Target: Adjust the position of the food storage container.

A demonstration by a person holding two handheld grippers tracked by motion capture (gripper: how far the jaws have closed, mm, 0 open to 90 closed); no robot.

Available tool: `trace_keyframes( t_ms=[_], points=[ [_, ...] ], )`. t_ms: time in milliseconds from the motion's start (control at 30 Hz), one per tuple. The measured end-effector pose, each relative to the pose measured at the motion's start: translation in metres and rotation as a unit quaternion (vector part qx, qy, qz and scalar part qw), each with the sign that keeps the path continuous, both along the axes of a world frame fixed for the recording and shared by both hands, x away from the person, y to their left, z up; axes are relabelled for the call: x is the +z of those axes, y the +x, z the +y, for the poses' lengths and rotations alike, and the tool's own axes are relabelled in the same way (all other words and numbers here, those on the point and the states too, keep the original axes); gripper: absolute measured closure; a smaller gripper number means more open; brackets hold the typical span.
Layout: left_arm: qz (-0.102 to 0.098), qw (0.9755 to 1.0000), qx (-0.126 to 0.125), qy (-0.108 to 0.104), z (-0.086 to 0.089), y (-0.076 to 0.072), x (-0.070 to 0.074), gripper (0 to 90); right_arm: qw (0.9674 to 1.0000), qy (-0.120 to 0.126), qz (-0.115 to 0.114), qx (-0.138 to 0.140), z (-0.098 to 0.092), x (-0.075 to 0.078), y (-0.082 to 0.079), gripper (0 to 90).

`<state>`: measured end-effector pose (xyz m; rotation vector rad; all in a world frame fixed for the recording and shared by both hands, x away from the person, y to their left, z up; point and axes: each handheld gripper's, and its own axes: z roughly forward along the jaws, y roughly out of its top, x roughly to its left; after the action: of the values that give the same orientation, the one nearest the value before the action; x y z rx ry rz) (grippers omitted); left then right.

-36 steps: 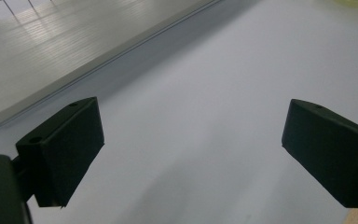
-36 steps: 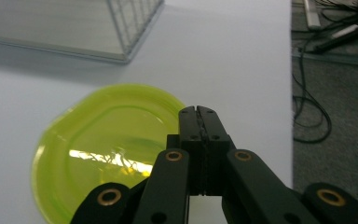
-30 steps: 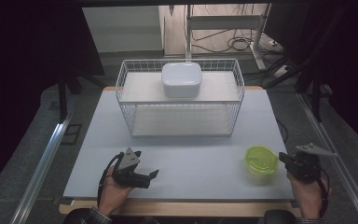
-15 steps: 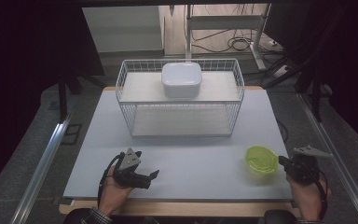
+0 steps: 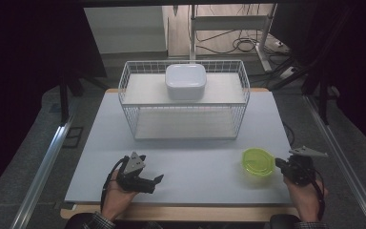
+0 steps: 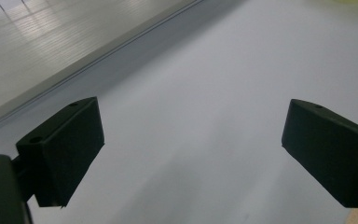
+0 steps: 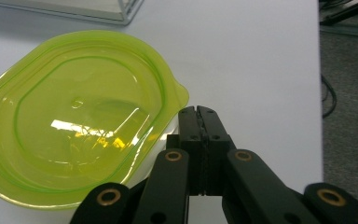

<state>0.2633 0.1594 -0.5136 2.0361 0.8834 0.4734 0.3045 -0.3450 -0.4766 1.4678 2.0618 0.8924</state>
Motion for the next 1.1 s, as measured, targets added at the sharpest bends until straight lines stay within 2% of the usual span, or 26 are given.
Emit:
trace_keyframes(
  t_ms=[267, 467, 600, 800, 933, 1100],
  points=[
    [0.001, 1.0, 0.0, -0.001, 0.0, 0.0, 0.0, 5.2, 0.9996, 0.009, 0.008, 0.024, 0.016, -0.003, 0.008, 88.8],
    [0.001, 1.0, 0.0, -0.001, 0.0, 0.0, 0.0, 5.2, 0.9989, 0.006, 0.019, 0.042, 0.03, -0.006, 0.012, 89.0],
    [0.0, 1.0, 0.0, -0.001, 0.001, 0.0, 0.0, 5.2, 0.9988, 0.005, 0.024, 0.043, 0.03, -0.008, 0.012, 89.2],
    [0.0, 1.0, 0.001, -0.001, 0.001, 0.0, 0.0, 5.2, 0.9983, 0.016, 0.04, 0.041, 0.024, -0.014, 0.014, 89.4],
    [0.001, 1.0, 0.0, -0.001, 0.0, 0.0, 0.0, 5.2, 0.9971, 0.034, 0.052, 0.044, 0.021, -0.02, 0.016, 89.4],
    [0.002, 1.0, 0.0, -0.001, 0.0, 0.0, 0.0, 5.2, 0.9956, 0.045, 0.061, 0.055, 0.026, -0.023, 0.02, 89.4]
  ],
)
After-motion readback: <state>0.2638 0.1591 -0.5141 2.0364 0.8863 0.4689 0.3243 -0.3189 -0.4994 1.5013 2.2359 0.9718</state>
